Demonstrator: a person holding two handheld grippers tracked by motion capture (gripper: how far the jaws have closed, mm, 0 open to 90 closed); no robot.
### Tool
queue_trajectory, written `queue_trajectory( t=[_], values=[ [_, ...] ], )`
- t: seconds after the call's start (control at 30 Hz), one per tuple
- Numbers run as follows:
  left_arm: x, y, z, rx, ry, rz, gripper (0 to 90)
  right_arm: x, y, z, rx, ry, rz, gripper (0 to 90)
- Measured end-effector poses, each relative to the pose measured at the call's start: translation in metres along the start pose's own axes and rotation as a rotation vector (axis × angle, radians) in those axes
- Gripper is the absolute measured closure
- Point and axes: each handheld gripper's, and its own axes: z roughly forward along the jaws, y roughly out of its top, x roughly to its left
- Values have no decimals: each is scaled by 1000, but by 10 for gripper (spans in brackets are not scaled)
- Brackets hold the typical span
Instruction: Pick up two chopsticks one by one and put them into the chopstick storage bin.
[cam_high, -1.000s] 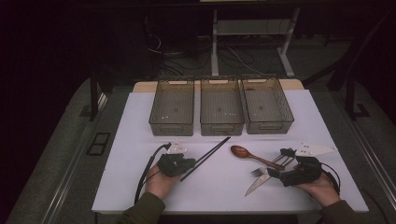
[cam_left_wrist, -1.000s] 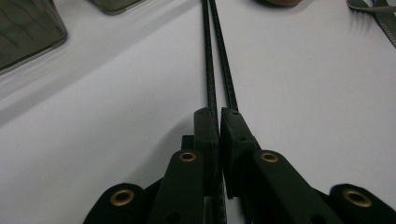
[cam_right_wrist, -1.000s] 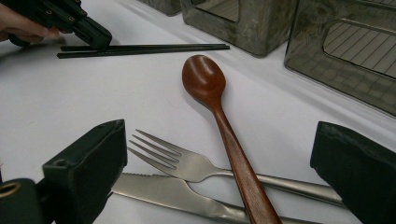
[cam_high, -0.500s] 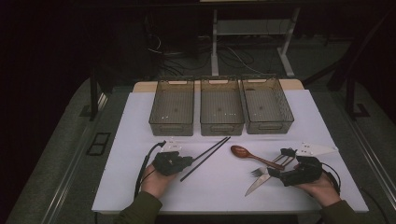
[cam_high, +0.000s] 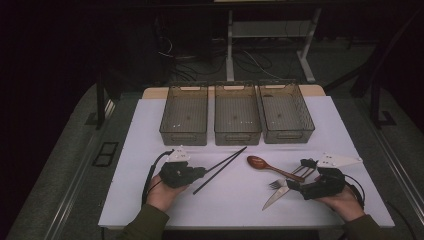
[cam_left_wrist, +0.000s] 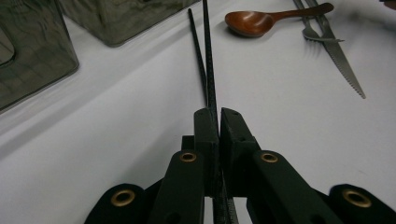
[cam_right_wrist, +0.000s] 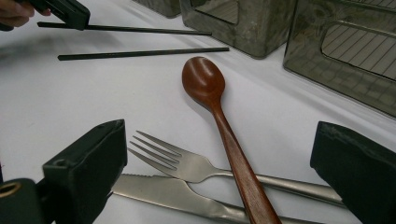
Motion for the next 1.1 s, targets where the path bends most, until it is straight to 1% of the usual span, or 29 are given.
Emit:
queue_trajectory(
  t=[0.13,0.17,0.2,0.33,0.57,0.67,0.77,0.87,0.97,1.07,1.1],
  values=[
    [1,2,-3,-4,-10,5,849,0,0,0,-2,2,4,32],
    [1,3,-4,-3,-12,13,849,0,0,0,-1,2,5,31],
    [1,3,-4,-5,-18,6,849,0,0,-1,-2,2,5,32],
    [3,5,-6,0,-38,12,849,0,0,-1,-7,5,9,32],
    [3,12,-12,-1,-50,34,849,0,-1,0,-13,2,4,32],
    [4,16,-17,-23,-56,31,849,1,-1,1,-11,5,7,32],
    [6,19,-20,-37,-57,34,849,1,-2,2,-11,13,9,32],
    [8,22,-23,-47,-58,35,849,1,-3,3,-6,11,9,32],
    [12,26,-25,-60,-57,29,849,2,-3,4,-3,4,3,31],
    [16,29,-27,-70,-52,24,849,1,-3,4,-11,-14,28,30],
    [17,31,-27,-72,-53,22,849,0,-2,4,-16,-23,26,18]
  ],
)
